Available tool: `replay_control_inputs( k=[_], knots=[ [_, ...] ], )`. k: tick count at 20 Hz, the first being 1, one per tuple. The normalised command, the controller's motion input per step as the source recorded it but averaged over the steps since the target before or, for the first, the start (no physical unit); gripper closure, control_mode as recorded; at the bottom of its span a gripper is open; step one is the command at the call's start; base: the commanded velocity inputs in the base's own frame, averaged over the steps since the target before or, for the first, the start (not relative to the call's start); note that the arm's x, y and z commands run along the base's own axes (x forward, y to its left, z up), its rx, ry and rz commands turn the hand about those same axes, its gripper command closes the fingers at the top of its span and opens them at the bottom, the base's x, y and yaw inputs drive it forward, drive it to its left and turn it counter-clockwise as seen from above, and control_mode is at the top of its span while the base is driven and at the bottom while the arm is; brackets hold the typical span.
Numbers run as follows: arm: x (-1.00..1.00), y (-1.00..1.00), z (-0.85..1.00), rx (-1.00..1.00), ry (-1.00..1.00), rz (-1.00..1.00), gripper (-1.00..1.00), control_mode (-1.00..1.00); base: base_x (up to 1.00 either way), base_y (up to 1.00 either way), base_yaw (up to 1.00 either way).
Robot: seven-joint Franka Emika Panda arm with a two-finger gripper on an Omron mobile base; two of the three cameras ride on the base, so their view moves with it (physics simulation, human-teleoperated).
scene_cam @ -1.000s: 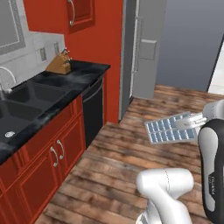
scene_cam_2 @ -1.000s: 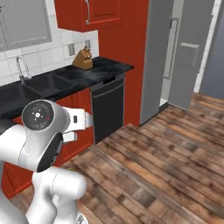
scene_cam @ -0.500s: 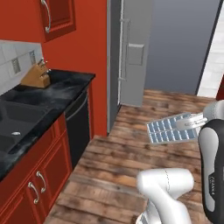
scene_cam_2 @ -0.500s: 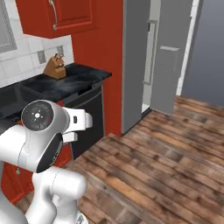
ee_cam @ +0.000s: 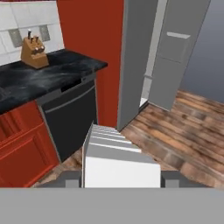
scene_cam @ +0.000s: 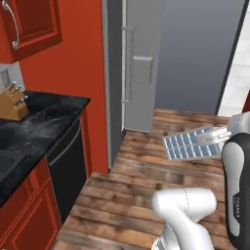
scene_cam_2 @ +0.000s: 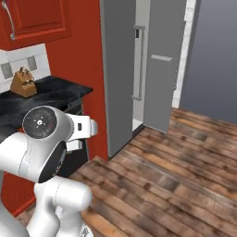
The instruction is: The ice cube tray has been filled with water. Take the tray and place it in the freezer to make ice. Close the freezer door after placing the tray.
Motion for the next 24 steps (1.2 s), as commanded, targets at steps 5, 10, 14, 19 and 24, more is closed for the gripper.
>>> replay_control_inputs(
  k=[5, 10, 14, 19, 24],
  knots=[
    [0.0, 0.0, 0.0, 0.0, 0.0, 0.0, 1.0, 1.0, 1.0, -0.32, 0.0],
    [0.0, 0.0, 0.0, 0.0, 0.0, 0.0, 1.0, 1.0, 1.0, -0.34, 0.0],
    [0.0, 0.0, 0.0, 0.0, 0.0, 0.0, 1.0, 1.0, 0.91, -0.16, 0.07],
    [0.0, 0.0, 0.0, 0.0, 0.0, 0.0, 1.0, 1.0, 0.7, -0.09, 0.11],
    [0.0, 0.0, 0.0, 0.0, 0.0, 0.0, 1.0, 1.0, 0.63, 0.0, 0.13]
  ],
)
